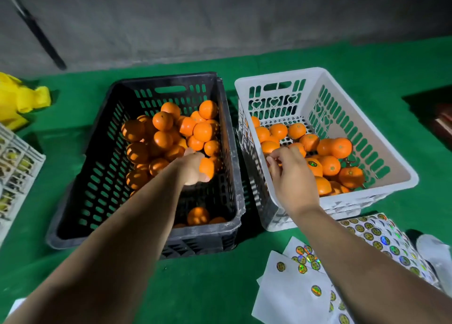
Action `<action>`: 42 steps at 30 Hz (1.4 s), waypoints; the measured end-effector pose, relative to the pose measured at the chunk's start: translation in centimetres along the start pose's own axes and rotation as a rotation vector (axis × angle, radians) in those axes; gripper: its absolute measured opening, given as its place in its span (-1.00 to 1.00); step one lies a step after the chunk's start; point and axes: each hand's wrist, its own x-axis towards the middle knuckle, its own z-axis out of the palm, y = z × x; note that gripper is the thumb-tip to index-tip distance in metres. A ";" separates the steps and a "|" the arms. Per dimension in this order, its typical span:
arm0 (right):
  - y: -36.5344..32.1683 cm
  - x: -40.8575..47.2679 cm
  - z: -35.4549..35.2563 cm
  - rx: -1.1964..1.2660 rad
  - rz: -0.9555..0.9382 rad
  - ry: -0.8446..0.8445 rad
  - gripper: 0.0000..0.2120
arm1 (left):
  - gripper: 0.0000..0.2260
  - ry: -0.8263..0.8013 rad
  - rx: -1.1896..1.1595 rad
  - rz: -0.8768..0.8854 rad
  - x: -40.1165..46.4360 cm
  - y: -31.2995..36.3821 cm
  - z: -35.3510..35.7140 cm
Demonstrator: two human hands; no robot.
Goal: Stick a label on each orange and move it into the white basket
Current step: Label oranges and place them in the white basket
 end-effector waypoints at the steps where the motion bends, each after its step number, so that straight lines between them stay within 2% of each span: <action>1: -0.1 0.1 -0.1 -0.023 0.007 0.001 -0.90 | -0.20 0.085 -0.084 0.053 -1.3 0.5 -0.8; 3: -0.6 0.2 -0.5 0.007 0.013 -0.023 -0.89 | -0.24 0.297 -0.294 0.171 -4.9 1.4 -1.4; 5: -1.7 -0.1 -1.4 0.169 0.040 -0.031 -0.91 | -0.29 0.453 -0.556 0.259 -9.5 2.4 -0.5; 8: -4.9 -2.3 -4.2 0.562 0.193 0.044 -0.90 | -0.32 0.532 -0.785 0.346 -16.2 3.8 2.3; 10: -7.6 -4.8 -6.3 0.732 0.195 0.004 -0.91 | -0.30 0.557 -0.854 0.347 -19.5 4.6 4.0; 13: -11.0 -7.8 -9.0 0.835 0.180 -0.129 -0.89 | -0.29 0.539 -0.940 0.419 -23.0 5.7 6.0; 18: -12.5 -9.4 -12.2 0.709 0.156 -0.282 -0.87 | -0.31 0.518 -1.005 0.493 -26.1 6.9 7.5; 21: -12.2 -9.6 -13.4 0.421 0.115 -0.309 -0.65 | -0.31 0.490 -1.036 0.492 -27.0 7.0 7.8; 23: -11.8 -9.7 -14.0 0.325 0.169 -0.321 -0.48 | -0.31 0.461 -1.076 0.490 -27.5 6.9 8.0; 25: -11.4 -9.9 -14.4 0.477 0.281 -0.390 -0.47 | -0.31 0.414 -1.105 0.505 -27.9 7.0 8.1; 28: -12.2 -11.1 -13.7 0.980 0.447 -0.582 -0.41 | -0.32 0.347 -1.095 0.570 -28.2 7.6 8.2; 29: -12.4 -11.6 -13.1 1.115 0.482 -0.579 -0.39 | -0.32 0.354 -1.079 0.588 -28.3 7.9 8.3; 31: -12.7 -12.3 -12.0 1.181 0.489 -0.458 -0.37 | -0.31 0.386 -1.059 0.590 -28.2 8.3 8.6; 33: -13.0 -12.6 -11.5 1.123 0.467 -0.346 -0.44 | -0.31 0.382 -1.063 0.561 -28.1 8.3 8.9; 38: -12.9 -12.9 -10.4 1.043 0.416 -0.203 -0.51 | -0.31 0.372 -0.996 0.530 -27.6 8.1 9.3; 42: -12.3 -12.5 -9.7 1.003 0.392 -0.160 -0.55 | -0.30 0.349 -0.920 0.490 -26.3 8.1 9.3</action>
